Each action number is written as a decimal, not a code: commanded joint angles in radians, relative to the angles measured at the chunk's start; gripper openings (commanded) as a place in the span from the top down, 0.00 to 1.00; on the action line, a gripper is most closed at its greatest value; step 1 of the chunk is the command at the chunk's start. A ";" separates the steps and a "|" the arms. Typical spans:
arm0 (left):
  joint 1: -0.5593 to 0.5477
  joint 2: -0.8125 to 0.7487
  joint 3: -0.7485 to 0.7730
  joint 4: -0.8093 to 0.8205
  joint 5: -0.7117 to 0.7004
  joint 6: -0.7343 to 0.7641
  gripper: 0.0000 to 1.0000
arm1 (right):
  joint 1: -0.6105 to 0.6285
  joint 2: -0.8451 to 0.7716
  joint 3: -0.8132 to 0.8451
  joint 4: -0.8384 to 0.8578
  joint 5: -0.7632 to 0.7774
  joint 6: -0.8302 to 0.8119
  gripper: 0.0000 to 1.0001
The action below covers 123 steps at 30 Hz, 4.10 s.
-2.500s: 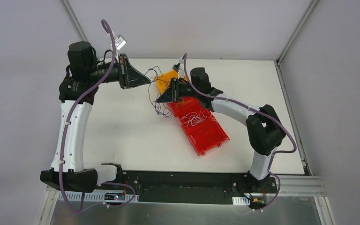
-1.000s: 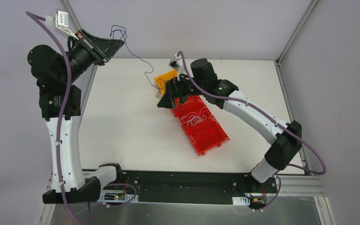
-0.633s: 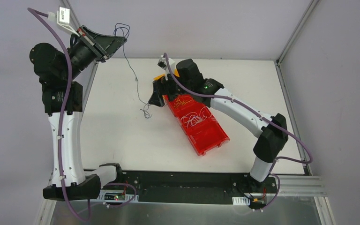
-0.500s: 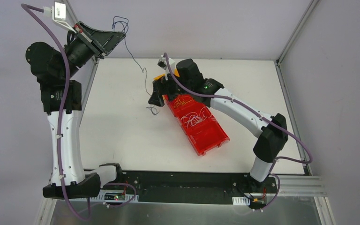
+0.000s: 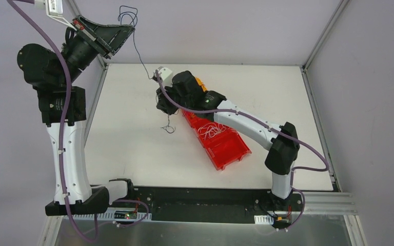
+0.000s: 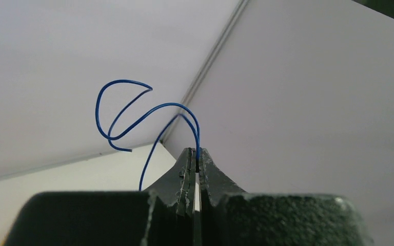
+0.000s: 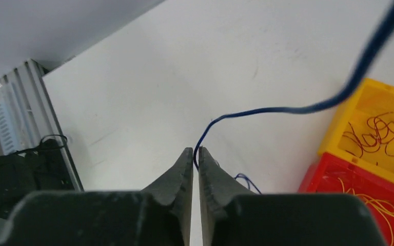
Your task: Untangle the cables
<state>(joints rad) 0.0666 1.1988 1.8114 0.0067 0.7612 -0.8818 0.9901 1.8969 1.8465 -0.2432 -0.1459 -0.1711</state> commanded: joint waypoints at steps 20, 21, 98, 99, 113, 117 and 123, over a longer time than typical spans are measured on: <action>0.047 -0.135 -0.339 -0.208 -0.094 0.407 1.00 | -0.341 -0.288 -0.034 0.286 -0.787 0.766 1.00; 0.047 -0.133 -0.353 -0.204 -0.033 0.394 1.00 | -0.358 -0.295 -0.057 0.285 -0.778 0.763 1.00; -0.909 0.657 -0.253 -0.688 -0.074 1.180 1.00 | -0.804 -0.766 -1.000 -0.380 -0.536 0.034 0.26; -0.910 0.657 -0.254 -0.691 -0.096 1.181 1.00 | -0.808 -0.758 -0.992 -0.386 -0.516 0.032 0.26; -0.760 0.483 -0.171 -0.830 -0.011 1.159 0.31 | -0.826 -0.752 -0.954 -0.429 -0.528 0.002 0.27; -0.559 0.362 -0.302 -0.828 -0.082 1.195 0.31 | -0.826 -0.761 -0.958 -0.421 -0.544 0.004 0.26; -0.397 0.294 -0.448 -0.813 -0.319 1.372 0.22 | -0.826 -0.725 -0.945 -0.394 -0.555 0.040 0.26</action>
<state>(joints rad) -0.3397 1.5024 1.4483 -0.7834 0.5873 0.3527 0.1688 1.1587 0.8490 -0.6487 -0.6666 -0.1448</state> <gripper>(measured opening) 0.738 0.743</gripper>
